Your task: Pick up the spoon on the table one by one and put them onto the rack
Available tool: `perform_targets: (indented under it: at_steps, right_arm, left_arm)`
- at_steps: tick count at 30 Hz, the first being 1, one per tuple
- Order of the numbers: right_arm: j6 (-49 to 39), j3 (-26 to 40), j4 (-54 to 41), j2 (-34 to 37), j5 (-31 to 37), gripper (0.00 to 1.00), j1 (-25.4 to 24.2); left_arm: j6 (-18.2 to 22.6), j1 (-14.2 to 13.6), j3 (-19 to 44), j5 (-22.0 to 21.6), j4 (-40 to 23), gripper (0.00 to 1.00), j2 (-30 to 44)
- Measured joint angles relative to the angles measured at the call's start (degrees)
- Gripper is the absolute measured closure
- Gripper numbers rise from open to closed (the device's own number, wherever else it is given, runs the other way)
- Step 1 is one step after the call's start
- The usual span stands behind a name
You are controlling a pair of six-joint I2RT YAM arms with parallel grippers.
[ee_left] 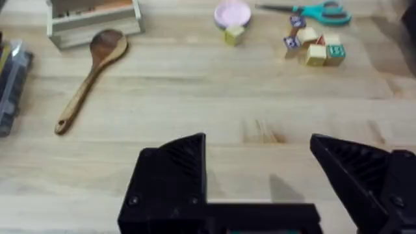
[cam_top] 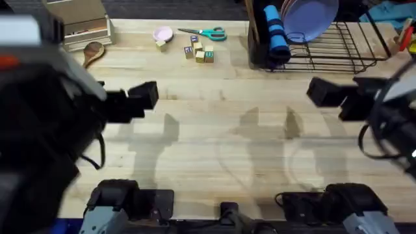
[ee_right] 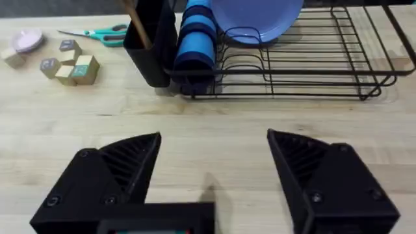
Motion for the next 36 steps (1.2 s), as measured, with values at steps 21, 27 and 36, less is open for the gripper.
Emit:
perform_targets:
  at_steps: [21,27,36]
  right_arm:
    - [0.8,46.5,-29.5,43.1,-0.1,0.009,0.0]
    - [0.8,47.1,-28.9,44.8,-1.1,0.009,0.0]
    - [0.8,47.2,-24.6,44.8,-1.4,0.009,0.0]
  left_arm:
    - [1.6,0.0,41.9,6.3,-26.5,0.008,46.6]
    - [1.8,0.0,42.5,6.4,-26.8,0.008,49.3]
    - [2.0,0.8,42.5,4.7,-25.4,0.010,49.6]
